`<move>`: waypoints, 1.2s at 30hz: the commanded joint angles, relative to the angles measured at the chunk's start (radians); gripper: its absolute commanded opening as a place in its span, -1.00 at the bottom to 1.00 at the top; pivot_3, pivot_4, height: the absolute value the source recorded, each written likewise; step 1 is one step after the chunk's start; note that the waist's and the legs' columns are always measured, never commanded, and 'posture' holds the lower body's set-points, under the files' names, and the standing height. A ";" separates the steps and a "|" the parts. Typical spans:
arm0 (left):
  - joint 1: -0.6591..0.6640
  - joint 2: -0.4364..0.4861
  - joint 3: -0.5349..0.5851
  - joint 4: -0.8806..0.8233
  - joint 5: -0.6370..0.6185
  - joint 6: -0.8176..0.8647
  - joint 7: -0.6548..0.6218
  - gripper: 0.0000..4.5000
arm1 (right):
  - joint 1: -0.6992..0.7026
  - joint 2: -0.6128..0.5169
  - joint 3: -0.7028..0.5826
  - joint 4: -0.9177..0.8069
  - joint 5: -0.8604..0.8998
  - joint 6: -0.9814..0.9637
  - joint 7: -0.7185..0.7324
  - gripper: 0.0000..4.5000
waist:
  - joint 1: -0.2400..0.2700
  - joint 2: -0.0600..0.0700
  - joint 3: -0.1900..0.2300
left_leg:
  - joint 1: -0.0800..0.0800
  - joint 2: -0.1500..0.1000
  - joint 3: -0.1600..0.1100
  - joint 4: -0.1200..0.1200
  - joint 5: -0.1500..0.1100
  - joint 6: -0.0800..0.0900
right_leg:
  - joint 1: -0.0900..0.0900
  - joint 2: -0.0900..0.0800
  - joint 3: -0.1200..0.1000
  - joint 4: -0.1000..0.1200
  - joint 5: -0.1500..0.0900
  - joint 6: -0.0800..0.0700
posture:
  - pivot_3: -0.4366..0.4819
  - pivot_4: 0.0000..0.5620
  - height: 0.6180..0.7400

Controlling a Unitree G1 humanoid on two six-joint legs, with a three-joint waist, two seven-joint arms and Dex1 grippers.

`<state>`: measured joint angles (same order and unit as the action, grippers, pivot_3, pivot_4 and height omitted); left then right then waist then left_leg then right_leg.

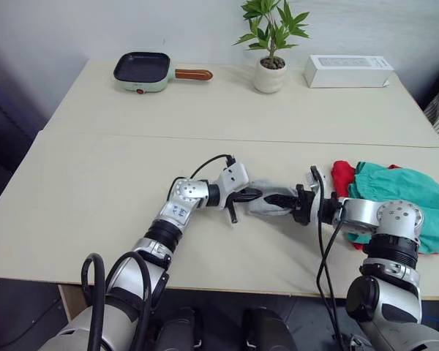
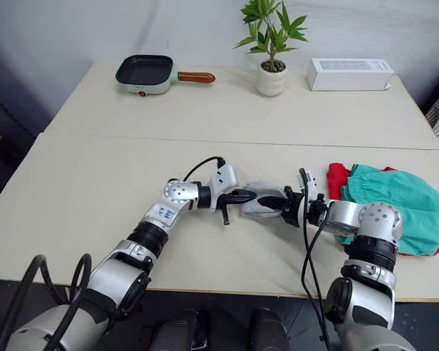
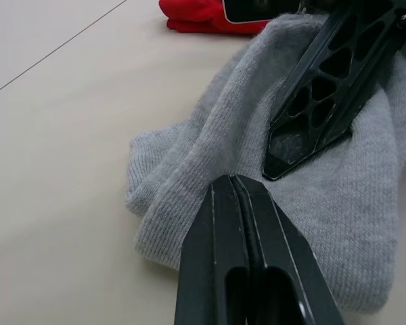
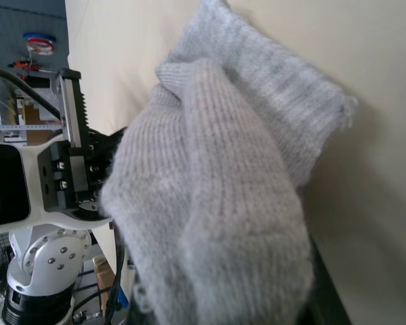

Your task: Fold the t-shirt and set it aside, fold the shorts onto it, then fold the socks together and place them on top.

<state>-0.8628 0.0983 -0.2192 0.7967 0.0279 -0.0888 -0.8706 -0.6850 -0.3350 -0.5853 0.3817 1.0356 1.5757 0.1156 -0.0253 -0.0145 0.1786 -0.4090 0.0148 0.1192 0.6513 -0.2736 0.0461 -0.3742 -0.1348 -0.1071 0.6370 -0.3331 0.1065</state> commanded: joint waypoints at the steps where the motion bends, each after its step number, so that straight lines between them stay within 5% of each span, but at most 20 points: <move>1: 0.006 0.015 0.012 -0.051 -0.031 0.020 -0.046 -1.00 | 0.004 -0.002 -0.076 -0.040 0.033 0.020 0.009 -0.94 | 0.001 0.000 0.000 | 0.000 0.000 0.000 0.000 0.000 0.000 | 0.000 0.000 0.000 0.000 0.000 0.000 | -0.05 -0.47 1.00; 8: 0.079 0.111 0.118 -0.523 -0.359 0.315 -0.289 -0.22 | 0.047 -0.029 -0.226 -0.187 0.393 0.039 -0.072 -0.94 | -0.002 0.002 0.001 | -0.004 0.000 -0.001 -0.002 0.001 -0.001 | -0.003 0.001 0.000 -0.002 0.000 0.000 | -0.05 -0.47 1.00; 13: 0.108 0.184 0.198 -0.783 -0.566 0.523 -0.299 0.45 | 0.176 -0.265 -0.256 -0.191 0.760 -0.113 -0.232 -0.94 | 0.013 0.003 0.002 | -0.005 -0.001 -0.003 -0.001 0.000 0.000 | -0.001 0.001 0.000 -0.005 0.000 0.000 | -0.05 -0.47 1.00; 17: 0.157 0.241 0.212 -0.894 -0.620 0.583 -0.286 0.99 | 0.336 -0.528 -0.304 -0.043 0.775 -0.138 -0.190 -0.94 | 0.029 0.003 0.002 | -0.004 -0.002 -0.002 -0.001 0.000 0.001 | 0.001 0.003 0.000 -0.009 0.001 0.002 | -0.05 -0.47 1.00; 22: 0.225 0.282 0.190 -0.917 -0.608 0.579 -0.291 1.00 | 0.342 -0.678 -0.233 0.166 0.561 -0.201 -0.075 -0.94 | 0.019 0.002 0.002 | 0.000 -0.001 0.004 -0.001 0.000 0.003 | 0.002 0.005 0.002 -0.012 0.002 0.004 | -0.05 -0.47 1.00; 28: 0.231 0.288 0.165 -0.904 -0.586 0.537 -0.287 1.00 | 0.195 -0.706 -0.041 0.351 0.283 -0.210 0.039 -0.94 | 0.012 0.003 0.002 | 0.002 0.001 0.006 -0.002 0.001 0.001 | 0.001 0.004 0.004 -0.011 0.002 0.004 | -0.05 -0.47 1.00; 36: 0.259 0.367 0.182 -0.912 -0.583 0.541 -0.289 1.00 | 0.096 -0.905 0.099 0.478 -0.025 -0.233 0.282 0.23 | 0.037 0.006 0.003 | -0.003 -0.002 0.004 -0.001 0.001 0.002 | -0.001 0.004 0.003 -0.012 0.002 0.004 | -0.05 -0.47 1.00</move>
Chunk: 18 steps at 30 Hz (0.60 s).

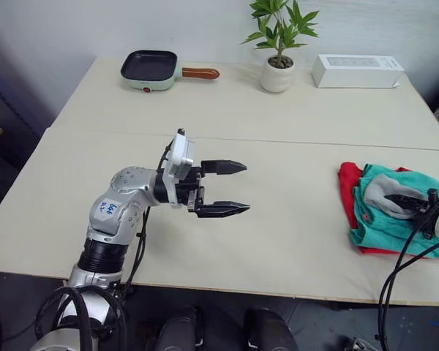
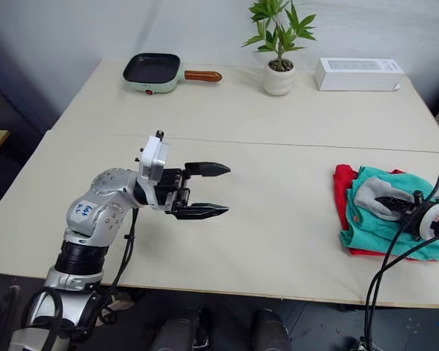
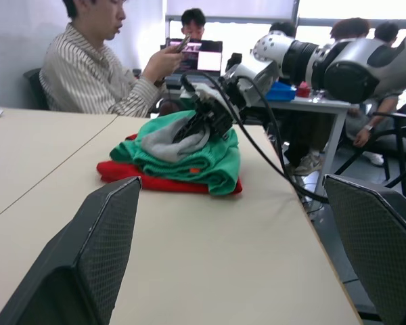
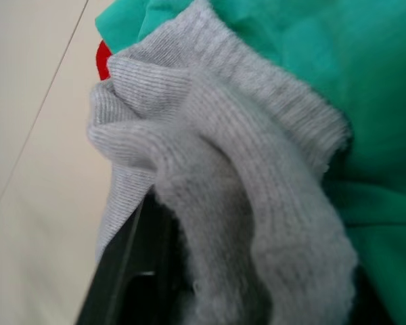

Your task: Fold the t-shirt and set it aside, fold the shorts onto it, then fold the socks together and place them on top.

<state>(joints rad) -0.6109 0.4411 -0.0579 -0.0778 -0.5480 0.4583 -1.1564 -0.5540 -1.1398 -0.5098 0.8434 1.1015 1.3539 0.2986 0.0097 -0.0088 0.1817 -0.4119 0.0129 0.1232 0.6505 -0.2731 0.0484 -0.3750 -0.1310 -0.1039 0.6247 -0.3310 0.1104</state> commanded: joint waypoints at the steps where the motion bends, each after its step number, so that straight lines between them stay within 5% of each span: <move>1: 0.013 0.036 0.024 -0.036 -0.006 -0.010 -0.004 1.00 | -0.039 -0.129 0.058 0.016 -0.135 -0.023 0.140 0.35 | 0.003 0.000 0.000 | 0.000 0.000 0.000 0.000 0.000 0.000 | 0.000 0.000 0.000 -0.001 0.000 0.000 | -0.05 -0.47 1.00; 5: 0.051 0.080 0.056 -0.025 0.041 -0.082 0.028 1.00 | 0.033 -0.261 0.231 -0.086 -0.311 -0.169 0.429 0.98 | 0.001 0.000 0.000 | 0.000 0.001 0.000 0.000 0.000 0.000 | 0.000 -0.001 0.000 -0.003 0.000 0.000 | -0.05 -0.47 1.00; 9: 0.121 0.146 0.089 -0.027 0.112 -0.139 0.074 1.00 | 0.182 -0.318 0.281 -0.281 -0.460 -0.569 0.777 0.99 | -0.010 0.001 0.000 | 0.000 0.001 0.000 -0.001 -0.001 -0.001 | 0.000 -0.001 -0.002 -0.002 0.000 0.000 | -0.05 -0.47 1.00; 13: 0.245 0.228 0.130 -0.046 0.188 -0.219 0.111 1.00 | 0.170 -0.195 0.215 -0.466 -0.454 -0.817 0.912 0.99 | -0.034 0.001 0.000 | 0.007 0.004 0.006 -0.003 -0.002 -0.003 | 0.001 0.000 -0.002 0.000 0.000 0.001 | -0.05 -0.47 1.00; 18: 0.397 0.303 0.213 -0.072 0.204 -0.282 0.125 1.00 | 0.093 0.069 0.355 -0.684 -0.587 -1.184 0.973 0.99 | -0.037 0.000 0.001 | 0.007 0.007 0.005 -0.002 -0.002 -0.006 | 0.000 0.000 -0.001 0.001 0.000 0.000 | -0.05 -0.47 1.00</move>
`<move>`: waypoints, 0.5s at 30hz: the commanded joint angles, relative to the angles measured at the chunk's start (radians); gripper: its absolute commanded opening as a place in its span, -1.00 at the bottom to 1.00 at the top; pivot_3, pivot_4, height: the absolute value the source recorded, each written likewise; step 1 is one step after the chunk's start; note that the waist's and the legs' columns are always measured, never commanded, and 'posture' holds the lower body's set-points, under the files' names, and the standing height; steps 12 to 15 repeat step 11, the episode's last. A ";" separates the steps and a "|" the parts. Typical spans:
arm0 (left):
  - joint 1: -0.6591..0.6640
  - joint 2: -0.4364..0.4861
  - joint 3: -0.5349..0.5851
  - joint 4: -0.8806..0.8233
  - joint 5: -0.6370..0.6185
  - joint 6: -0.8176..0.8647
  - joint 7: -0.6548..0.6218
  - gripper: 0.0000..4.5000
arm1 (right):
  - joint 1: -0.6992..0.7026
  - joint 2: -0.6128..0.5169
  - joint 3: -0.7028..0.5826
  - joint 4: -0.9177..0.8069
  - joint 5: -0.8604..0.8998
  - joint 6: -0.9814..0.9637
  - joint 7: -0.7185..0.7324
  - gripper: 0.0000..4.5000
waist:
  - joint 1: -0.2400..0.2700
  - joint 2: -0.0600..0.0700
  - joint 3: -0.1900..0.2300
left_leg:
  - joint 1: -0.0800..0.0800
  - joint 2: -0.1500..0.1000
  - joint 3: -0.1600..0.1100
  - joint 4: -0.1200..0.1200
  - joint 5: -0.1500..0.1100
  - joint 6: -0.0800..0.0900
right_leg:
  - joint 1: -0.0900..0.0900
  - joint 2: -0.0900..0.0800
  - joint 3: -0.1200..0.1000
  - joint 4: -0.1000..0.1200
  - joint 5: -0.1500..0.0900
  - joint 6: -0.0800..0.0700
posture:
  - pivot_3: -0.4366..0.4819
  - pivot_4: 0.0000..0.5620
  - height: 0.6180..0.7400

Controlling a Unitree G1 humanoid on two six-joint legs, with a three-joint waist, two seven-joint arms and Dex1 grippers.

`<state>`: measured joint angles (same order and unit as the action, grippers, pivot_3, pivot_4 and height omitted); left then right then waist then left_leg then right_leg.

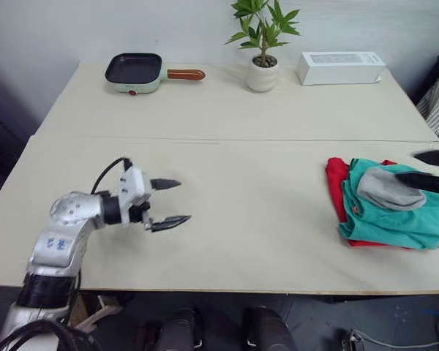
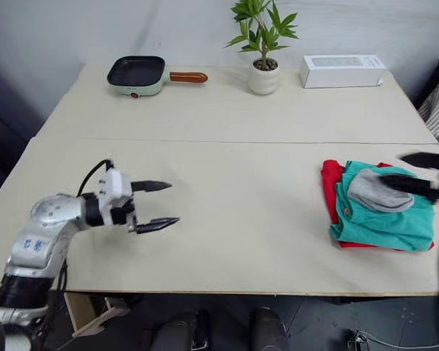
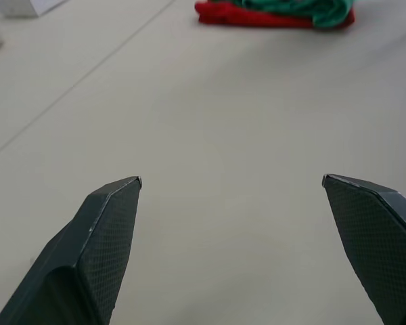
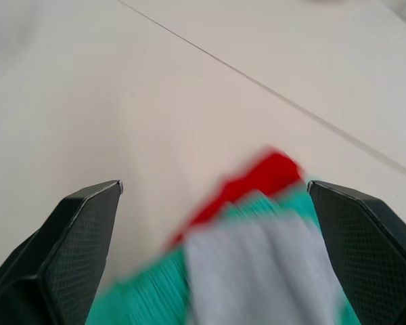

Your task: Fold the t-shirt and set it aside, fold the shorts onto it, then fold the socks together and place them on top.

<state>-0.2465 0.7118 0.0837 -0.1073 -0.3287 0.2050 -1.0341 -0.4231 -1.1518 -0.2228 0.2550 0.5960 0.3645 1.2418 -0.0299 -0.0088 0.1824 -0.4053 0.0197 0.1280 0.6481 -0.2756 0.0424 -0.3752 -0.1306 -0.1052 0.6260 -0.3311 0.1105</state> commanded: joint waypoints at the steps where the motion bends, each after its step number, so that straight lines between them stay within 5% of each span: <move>1: 0.054 0.045 0.087 -0.040 -0.006 -0.048 0.007 1.00 | -0.053 0.134 0.121 -0.113 -0.127 -0.286 0.063 0.99 | 0.004 0.000 0.000 | -0.001 0.000 -0.001 0.000 0.000 0.000 | -0.001 0.000 0.000 0.000 0.000 0.000 | -0.05 -0.47 1.00; 7: 0.119 0.063 0.155 -0.004 0.042 -0.121 0.076 1.00 | -0.125 0.402 0.272 0.028 -0.243 -0.553 0.127 0.99 | 0.031 0.000 0.000 | -0.002 -0.003 -0.005 0.000 -0.001 0.000 | 0.000 -0.004 0.001 0.000 0.000 -0.001 | -0.05 -0.47 1.00; 15: 0.137 0.071 0.180 0.020 0.064 -0.171 0.103 1.00 | -0.133 0.458 0.303 0.170 -0.292 -0.687 0.181 0.99 | 0.032 0.000 0.000 | -0.002 -0.005 -0.006 0.001 -0.002 0.002 | 0.003 -0.005 0.000 0.000 0.000 -0.001 | -0.05 -0.47 1.00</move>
